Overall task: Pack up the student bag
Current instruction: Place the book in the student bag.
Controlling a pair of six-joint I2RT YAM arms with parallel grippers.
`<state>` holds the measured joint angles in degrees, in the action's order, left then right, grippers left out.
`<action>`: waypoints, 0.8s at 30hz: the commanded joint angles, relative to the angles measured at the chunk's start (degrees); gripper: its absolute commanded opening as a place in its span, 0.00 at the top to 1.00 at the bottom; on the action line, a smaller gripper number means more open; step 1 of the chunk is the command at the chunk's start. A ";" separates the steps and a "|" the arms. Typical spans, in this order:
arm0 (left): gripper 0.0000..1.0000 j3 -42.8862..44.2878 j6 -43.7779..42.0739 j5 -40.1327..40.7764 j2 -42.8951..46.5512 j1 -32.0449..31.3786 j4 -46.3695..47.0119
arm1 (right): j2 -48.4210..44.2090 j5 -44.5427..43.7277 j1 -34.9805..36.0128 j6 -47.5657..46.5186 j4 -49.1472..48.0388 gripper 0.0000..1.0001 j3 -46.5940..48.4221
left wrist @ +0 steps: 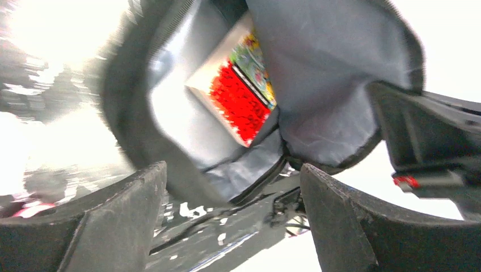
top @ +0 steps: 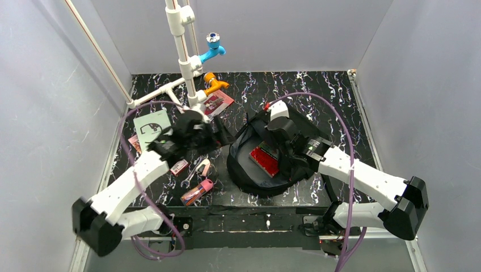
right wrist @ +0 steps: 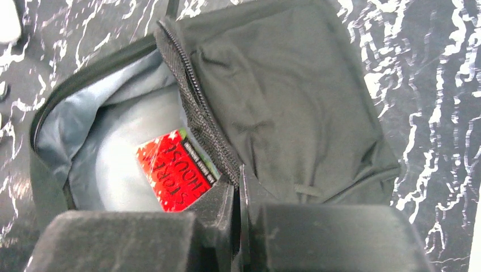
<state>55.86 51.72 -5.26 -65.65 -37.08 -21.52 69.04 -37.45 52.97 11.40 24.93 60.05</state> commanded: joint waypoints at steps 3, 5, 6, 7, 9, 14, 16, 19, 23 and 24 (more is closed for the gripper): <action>0.05 4.61 -20.27 6.16 14.29 18.89 -28.08 | -0.28 13.19 -0.15 -1.32 -2.05 0.67 -2.99; 0.02 4.67 -23.87 7.13 15.00 27.52 -29.70 | 0.62 17.50 -0.15 -0.35 -1.61 0.47 -2.17; 0.02 4.46 -24.54 7.17 14.91 31.39 -29.72 | 1.18 19.15 0.02 0.58 -1.18 0.43 -1.27; 0.02 4.03 -25.32 6.66 14.55 34.75 -28.79 | 1.60 20.07 0.42 1.77 -1.23 0.38 -0.46; 0.02 2.49 -25.40 8.77 13.17 39.91 -25.80 | 1.93 19.02 2.46 4.15 -3.14 0.26 0.43; 0.02 2.00 -25.34 8.41 3.41 48.47 -18.73 | 6.92 16.95 9.54 8.39 -8.07 0.07 4.04; 0.02 4.01 -25.31 2.34 -1.12 52.38 -17.09 | 9.56 20.03 10.08 10.27 -10.65 0.06 5.32; 0.02 5.36 -23.85 -1.99 -6.04 58.02 -15.29 | 11.96 22.93 10.05 12.31 -16.19 0.03 5.56; 0.02 4.66 -21.34 -6.63 -9.62 66.41 -11.15 | 15.42 27.20 10.05 13.14 -20.67 0.02 6.11; 0.03 5.52 -21.97 -6.40 -11.28 67.07 -11.39 | 16.42 29.06 10.05 13.65 -23.03 0.02 5.61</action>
<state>58.48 29.10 -7.27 -75.20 25.19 -35.18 82.85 -14.33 63.31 22.15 11.66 63.40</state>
